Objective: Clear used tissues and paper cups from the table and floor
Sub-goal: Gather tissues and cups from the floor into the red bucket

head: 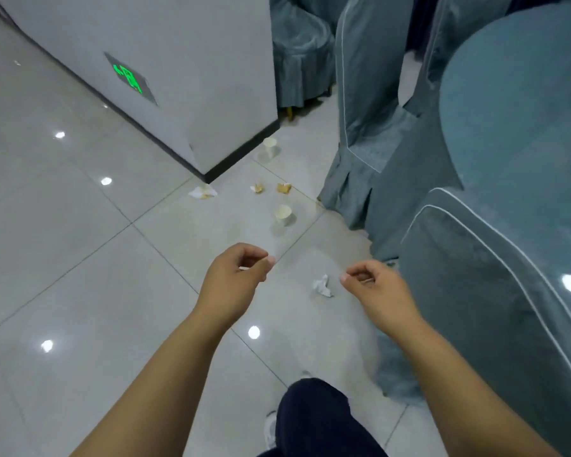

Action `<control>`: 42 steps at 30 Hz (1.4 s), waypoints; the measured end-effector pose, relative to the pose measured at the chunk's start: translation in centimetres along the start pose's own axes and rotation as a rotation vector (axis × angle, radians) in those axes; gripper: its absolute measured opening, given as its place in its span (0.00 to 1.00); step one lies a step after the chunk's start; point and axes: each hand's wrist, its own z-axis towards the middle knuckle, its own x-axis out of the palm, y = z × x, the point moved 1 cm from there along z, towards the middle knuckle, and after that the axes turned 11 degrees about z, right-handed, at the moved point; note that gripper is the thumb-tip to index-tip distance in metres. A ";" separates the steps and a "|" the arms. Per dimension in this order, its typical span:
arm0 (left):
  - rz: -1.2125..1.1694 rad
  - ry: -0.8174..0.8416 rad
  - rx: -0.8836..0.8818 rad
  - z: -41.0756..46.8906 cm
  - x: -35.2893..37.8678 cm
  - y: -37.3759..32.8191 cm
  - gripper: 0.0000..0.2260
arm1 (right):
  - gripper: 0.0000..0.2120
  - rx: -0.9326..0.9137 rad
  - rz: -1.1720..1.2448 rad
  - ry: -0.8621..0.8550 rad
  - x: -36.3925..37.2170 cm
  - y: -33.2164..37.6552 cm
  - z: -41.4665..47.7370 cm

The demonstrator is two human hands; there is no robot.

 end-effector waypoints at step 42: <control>0.830 1.060 0.616 67.5 22.9 17.9 0.03 | 0.11 0.863 0.275 -0.984 27.3 -29.6 40.9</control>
